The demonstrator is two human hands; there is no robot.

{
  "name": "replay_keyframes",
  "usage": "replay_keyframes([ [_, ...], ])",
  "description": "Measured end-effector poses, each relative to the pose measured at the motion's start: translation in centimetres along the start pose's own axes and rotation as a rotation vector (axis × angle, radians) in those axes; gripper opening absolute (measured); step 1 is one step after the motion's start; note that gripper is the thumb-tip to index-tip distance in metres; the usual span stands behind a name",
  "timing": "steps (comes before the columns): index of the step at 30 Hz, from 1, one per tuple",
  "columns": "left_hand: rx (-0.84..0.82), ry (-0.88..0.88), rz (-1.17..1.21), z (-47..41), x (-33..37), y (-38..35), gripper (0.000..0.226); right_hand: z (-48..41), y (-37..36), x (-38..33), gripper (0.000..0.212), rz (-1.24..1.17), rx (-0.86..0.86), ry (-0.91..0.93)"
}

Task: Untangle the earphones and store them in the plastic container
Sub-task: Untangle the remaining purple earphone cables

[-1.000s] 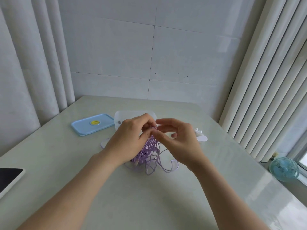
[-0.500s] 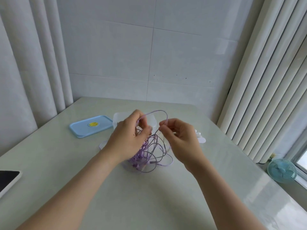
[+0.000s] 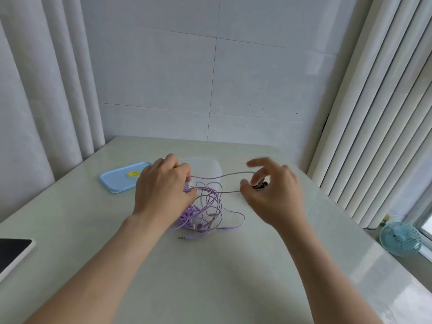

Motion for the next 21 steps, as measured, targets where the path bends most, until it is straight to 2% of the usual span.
replay_keyframes([
  [3, 0.029, -0.004, 0.013, 0.1, 0.4, -0.2, 0.028, 0.6, -2.6, 1.1, 0.022, 0.244, -0.225, -0.003],
  [6, 0.049, 0.015, 0.013, 0.2, 0.5, -0.4, 0.027, 0.9, -3.5, 1.6, 0.015, 0.250, -0.317, -0.046],
  [13, 0.054, 0.095, 0.049, 0.5, 0.4, -0.6, 0.027, 0.2, -1.5, 0.4, 0.014, -0.266, -0.094, -0.087],
  [16, 0.032, 0.120, 0.078, 0.5, 0.1, -0.7, 0.027, 0.3, -0.4, 0.4, 0.013, -0.520, 0.016, -0.185],
  [19, 0.001, 0.144, 0.124, 0.7, 0.5, -0.5, 0.028, 0.7, -2.1, 0.1, 0.012, -1.012, -0.043, -0.382],
  [21, -0.014, 0.150, 0.138, 0.9, 0.9, -0.3, 0.030, 1.1, -3.1, -0.3, 0.008, -1.205, -0.065, -0.484],
])
Point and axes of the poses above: each hand's wrist, its own z-axis away from the middle knuckle, its own y-axis out of the back of the hand, x = y × z, the point moved 8 cm from there along -z, towards the middle knuckle, and after that the axes turned 15 degrees about -z, right-handed, at the moved point
